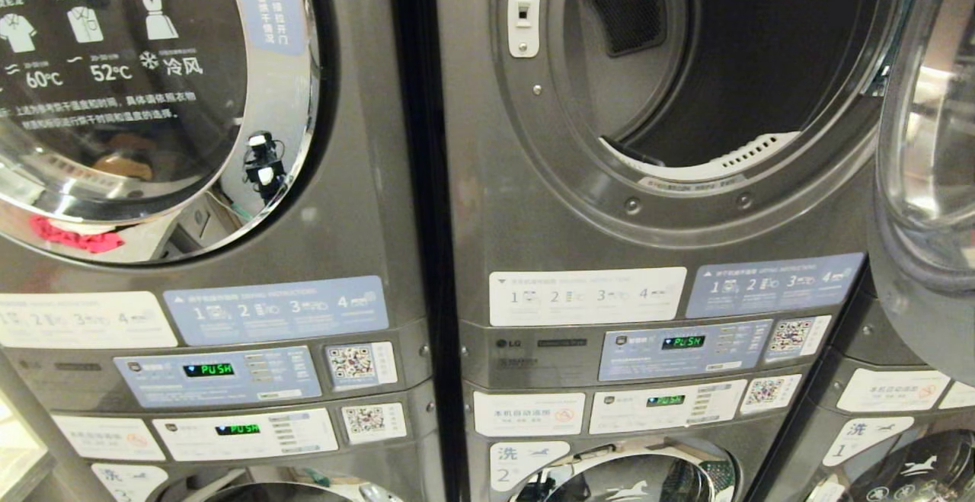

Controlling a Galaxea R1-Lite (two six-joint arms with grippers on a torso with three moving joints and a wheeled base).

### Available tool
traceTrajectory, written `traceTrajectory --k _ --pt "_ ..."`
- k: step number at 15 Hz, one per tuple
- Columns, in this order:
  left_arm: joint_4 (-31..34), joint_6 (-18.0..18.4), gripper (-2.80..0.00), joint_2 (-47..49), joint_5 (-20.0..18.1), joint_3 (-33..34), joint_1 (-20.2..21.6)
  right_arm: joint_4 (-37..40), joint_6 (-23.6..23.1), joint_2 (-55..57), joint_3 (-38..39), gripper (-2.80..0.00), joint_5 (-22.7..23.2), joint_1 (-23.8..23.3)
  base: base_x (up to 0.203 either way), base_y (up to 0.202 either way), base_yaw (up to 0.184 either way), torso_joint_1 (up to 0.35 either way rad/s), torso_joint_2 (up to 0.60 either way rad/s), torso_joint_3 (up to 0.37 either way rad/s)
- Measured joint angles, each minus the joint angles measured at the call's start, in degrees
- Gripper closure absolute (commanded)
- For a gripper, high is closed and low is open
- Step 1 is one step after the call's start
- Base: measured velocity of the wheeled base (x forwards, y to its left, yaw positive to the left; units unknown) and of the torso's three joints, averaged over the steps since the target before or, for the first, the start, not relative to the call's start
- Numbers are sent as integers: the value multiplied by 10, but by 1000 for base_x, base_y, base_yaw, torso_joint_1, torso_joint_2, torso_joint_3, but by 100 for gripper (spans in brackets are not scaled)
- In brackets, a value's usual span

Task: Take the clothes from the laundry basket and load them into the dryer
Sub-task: Open the dryer

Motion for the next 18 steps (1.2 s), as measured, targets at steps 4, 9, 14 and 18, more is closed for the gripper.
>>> traceTrajectory --k 4,9,14,18 --pt "0 0 0 0 0 0 0 0 20 20 -1 -280 20 31 0 0 0 -1 7 3" --pt "0 0 0 0 0 0 0 0 39 52 1 -280 23 84 0 0 0 0 0 0" --pt "0 0 0 0 0 0 0 0 56 88 -1 -280 26 109 0 0 0 0 0 0" --pt "0 0 0 0 0 0 0 -1 78 121 -20 -280 26 112 0 0 0 0 0 0"
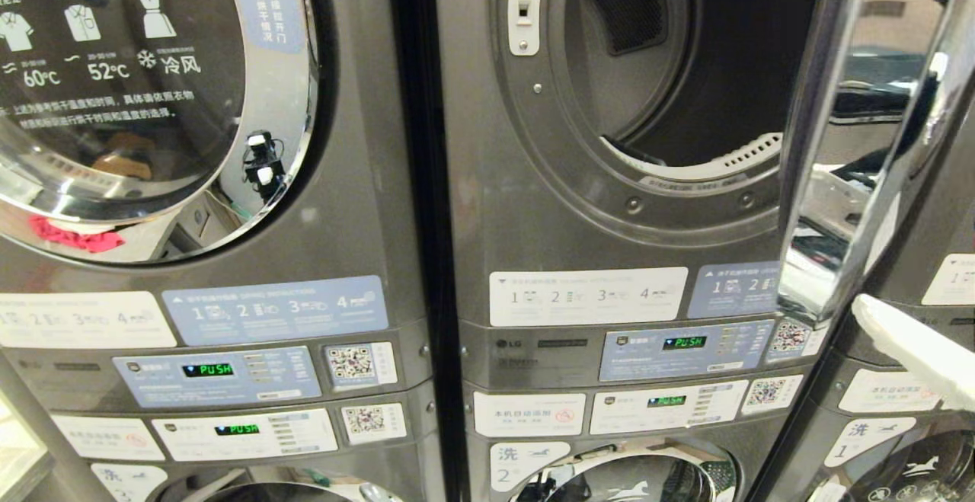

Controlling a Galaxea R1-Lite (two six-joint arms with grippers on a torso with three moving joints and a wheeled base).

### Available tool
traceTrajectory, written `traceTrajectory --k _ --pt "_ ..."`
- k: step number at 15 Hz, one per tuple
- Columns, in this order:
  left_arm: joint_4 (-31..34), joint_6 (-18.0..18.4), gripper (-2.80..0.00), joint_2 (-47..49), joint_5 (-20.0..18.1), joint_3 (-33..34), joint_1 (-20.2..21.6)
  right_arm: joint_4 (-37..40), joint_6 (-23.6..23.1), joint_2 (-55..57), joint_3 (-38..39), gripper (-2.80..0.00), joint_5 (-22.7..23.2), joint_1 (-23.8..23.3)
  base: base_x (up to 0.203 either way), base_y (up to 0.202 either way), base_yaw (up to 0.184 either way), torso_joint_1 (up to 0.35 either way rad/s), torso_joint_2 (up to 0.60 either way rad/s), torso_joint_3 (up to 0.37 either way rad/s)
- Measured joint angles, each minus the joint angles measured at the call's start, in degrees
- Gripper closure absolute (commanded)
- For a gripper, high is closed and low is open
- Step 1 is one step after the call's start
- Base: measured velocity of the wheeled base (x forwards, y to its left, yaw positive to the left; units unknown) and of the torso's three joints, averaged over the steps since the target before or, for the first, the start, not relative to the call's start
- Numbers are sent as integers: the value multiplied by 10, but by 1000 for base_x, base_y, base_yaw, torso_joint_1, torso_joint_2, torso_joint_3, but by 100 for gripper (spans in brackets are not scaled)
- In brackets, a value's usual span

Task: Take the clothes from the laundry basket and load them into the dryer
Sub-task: Open the dryer

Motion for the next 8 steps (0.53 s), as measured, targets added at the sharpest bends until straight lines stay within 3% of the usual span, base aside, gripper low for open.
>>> traceTrajectory --k 4,8 --pt "0 0 0 0 0 0 0 -10 24 14 -23 -280 -29 0 0 0 0 0 0 0" --pt "0 0 0 0 0 0 0 1 134 3 18 -280 -196 -4 0 0 0 0 0 0"
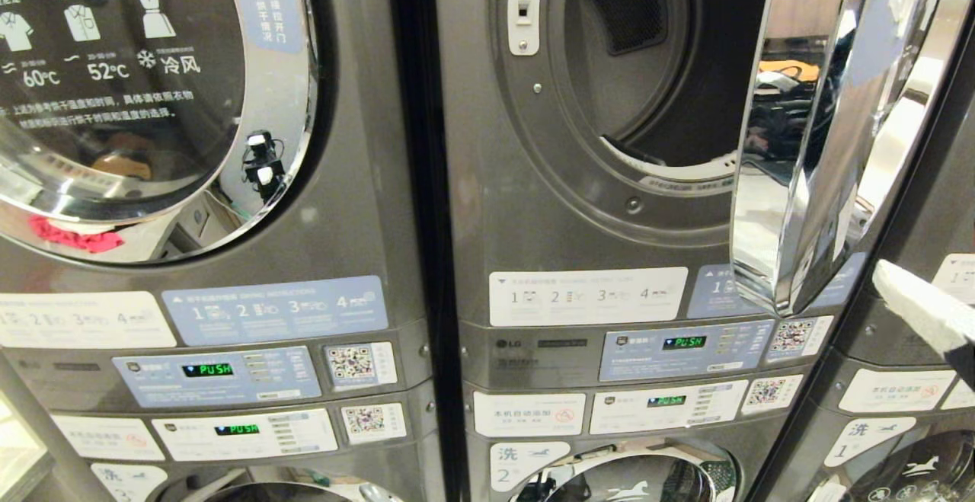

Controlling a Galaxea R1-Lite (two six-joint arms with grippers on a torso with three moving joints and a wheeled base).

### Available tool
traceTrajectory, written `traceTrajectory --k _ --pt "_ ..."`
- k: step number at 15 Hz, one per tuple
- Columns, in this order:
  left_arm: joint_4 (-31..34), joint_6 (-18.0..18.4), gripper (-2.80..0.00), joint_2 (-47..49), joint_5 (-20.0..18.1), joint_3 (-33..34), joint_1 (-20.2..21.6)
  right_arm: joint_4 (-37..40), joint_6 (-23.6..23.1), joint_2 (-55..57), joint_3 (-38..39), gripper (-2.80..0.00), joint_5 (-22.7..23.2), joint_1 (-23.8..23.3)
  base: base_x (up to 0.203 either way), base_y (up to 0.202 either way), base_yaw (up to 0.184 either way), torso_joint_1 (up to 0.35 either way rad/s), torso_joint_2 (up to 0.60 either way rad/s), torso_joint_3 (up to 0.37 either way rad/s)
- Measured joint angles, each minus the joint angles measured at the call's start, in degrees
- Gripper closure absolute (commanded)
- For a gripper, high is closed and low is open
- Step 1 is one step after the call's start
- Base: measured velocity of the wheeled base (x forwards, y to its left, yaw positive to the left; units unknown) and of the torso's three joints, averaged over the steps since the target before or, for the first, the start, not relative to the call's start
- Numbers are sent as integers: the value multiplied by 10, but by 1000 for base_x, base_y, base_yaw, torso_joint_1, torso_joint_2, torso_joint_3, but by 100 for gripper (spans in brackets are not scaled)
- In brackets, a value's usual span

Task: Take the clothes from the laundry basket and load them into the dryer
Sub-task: Open the dryer

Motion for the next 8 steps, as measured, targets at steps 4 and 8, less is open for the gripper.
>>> traceTrajectory --k 4,8 --pt "0 0 0 0 0 0 0 7 45 -25 61 -280 -37 -2 0 0 0 0 0 0" --pt "0 0 0 0 0 0 0 8 93 -46 126 -280 -2 -1 0 0 0 0 0 0"
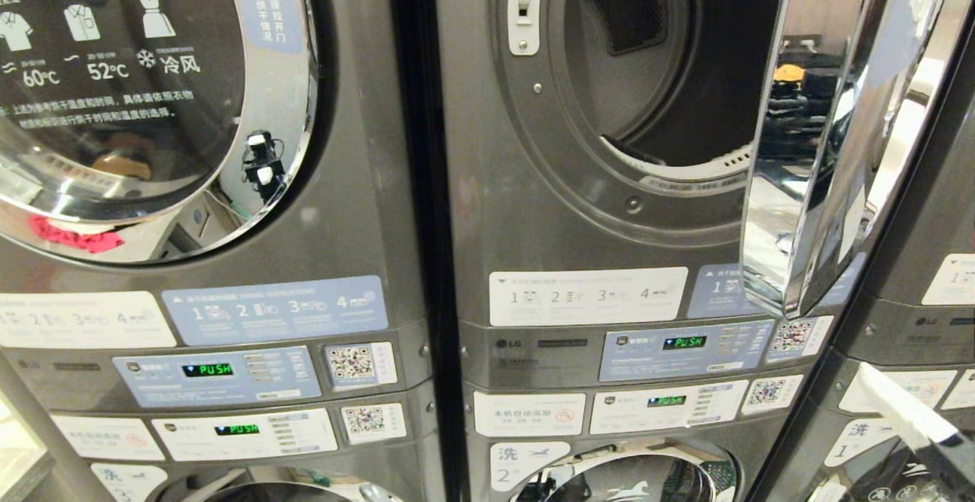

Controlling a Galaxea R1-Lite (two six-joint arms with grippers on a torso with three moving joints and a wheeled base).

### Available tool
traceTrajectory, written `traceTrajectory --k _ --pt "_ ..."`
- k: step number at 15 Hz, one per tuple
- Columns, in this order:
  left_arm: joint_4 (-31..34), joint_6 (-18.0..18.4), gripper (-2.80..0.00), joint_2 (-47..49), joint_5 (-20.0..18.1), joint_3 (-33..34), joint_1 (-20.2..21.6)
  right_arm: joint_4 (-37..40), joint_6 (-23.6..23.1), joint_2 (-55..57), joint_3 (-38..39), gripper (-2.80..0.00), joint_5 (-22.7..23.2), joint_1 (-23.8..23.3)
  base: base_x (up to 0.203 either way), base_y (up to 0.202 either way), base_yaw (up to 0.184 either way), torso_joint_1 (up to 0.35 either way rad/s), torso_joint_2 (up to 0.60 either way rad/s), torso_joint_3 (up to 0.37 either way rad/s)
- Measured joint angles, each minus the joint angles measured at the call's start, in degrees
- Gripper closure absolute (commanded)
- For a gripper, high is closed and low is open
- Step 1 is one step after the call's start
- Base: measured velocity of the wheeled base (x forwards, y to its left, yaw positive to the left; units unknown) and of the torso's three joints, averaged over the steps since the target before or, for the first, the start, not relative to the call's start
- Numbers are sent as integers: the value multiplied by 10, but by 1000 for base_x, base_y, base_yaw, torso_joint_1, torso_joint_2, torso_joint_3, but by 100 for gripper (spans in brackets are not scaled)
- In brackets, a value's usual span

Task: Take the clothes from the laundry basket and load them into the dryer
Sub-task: Open the dryer

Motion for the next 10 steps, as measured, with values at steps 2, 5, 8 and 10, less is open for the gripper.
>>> traceTrajectory --k 2,5,8,10 --pt "0 0 0 0 0 0 0 -1 3 -10 29 -280 5 0 0 0 0 0 0 0" --pt "0 0 0 0 0 0 0 0 30 -29 97 -280 5 -1 0 0 0 0 0 0" --pt "0 0 0 0 0 0 0 16 46 -64 152 -280 2 -2 0 0 0 0 0 0" --pt "0 0 0 0 0 0 0 58 46 -87 156 -280 1 -2 0 0 0 0 0 0"
